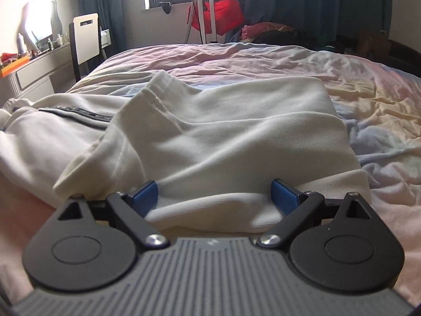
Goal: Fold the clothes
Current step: 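Grasp the elastic waistband with the left gripper and lift it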
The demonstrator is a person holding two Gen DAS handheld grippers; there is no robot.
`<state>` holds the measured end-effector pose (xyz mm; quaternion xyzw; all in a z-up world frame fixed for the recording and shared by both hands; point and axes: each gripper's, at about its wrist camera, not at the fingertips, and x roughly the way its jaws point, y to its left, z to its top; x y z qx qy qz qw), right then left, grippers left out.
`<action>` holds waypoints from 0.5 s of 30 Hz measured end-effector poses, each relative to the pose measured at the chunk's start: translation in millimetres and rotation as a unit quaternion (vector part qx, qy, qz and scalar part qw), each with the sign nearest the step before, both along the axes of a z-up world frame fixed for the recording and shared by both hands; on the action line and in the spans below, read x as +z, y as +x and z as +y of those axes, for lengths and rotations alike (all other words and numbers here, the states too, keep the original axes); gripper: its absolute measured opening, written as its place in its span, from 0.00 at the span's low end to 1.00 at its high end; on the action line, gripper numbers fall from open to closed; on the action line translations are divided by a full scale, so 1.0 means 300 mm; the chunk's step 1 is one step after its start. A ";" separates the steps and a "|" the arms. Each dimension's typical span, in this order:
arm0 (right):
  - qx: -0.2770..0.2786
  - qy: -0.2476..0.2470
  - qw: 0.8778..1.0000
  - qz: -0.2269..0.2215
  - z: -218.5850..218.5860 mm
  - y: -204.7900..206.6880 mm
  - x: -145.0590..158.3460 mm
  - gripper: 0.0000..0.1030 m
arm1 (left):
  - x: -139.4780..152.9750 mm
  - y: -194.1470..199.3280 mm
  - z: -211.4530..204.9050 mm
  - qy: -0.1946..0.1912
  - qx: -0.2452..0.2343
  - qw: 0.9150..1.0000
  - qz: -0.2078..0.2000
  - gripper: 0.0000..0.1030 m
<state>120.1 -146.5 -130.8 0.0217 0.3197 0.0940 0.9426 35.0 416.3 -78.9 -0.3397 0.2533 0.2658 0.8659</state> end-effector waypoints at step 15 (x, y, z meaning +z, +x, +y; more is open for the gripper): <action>-0.119 0.213 0.969 -0.047 -0.439 -0.218 0.250 0.90 | 0.502 0.187 -0.917 0.353 -0.098 0.918 -0.155 0.14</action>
